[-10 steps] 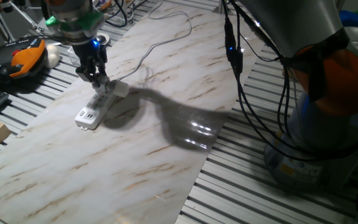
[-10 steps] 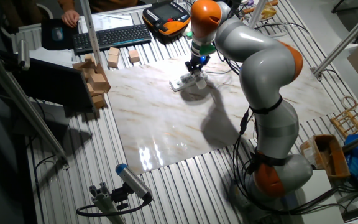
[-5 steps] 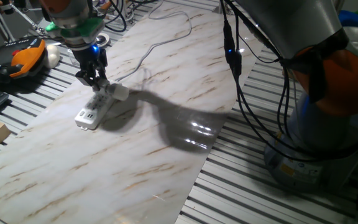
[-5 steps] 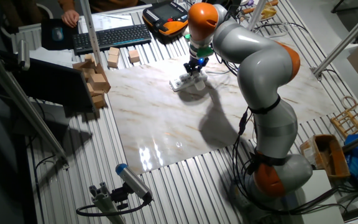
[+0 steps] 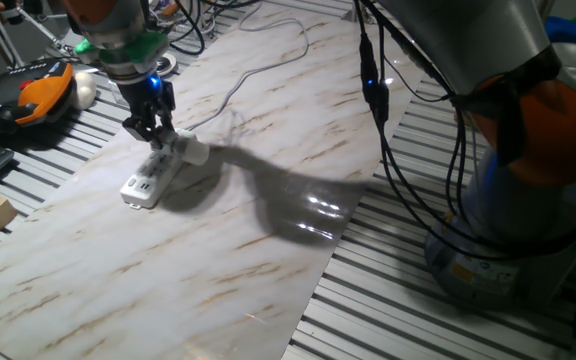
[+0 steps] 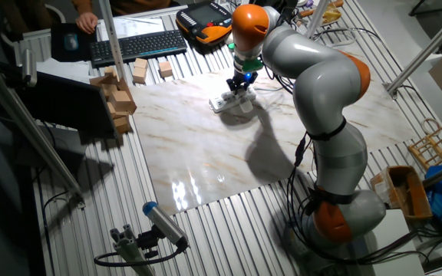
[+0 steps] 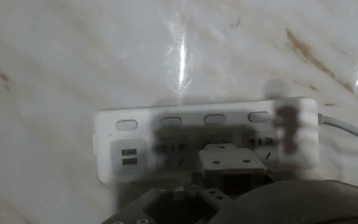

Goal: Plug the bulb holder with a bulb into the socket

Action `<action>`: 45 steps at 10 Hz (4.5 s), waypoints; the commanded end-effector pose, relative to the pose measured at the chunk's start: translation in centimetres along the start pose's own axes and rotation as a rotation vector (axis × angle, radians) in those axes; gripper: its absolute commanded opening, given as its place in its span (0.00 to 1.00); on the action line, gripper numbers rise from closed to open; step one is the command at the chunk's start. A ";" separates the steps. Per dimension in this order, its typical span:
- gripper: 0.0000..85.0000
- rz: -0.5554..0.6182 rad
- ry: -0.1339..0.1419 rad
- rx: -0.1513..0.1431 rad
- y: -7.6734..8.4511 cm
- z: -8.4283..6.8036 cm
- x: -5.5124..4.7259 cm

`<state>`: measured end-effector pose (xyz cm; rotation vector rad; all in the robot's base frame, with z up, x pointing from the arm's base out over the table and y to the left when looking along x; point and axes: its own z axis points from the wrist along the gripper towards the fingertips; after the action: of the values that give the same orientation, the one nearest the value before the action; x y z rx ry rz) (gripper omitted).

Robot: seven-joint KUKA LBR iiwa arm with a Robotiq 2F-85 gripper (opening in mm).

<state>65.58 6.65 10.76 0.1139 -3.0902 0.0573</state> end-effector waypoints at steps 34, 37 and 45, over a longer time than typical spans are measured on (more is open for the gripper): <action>0.40 0.015 -0.013 0.013 0.0 2.9 -1.0; 0.60 0.025 -0.020 0.010 -0.1 3.0 -1.0; 0.20 -0.049 0.069 -0.079 -0.3 -3.8 0.7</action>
<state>65.04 6.42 13.47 0.1803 -3.0145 -0.0611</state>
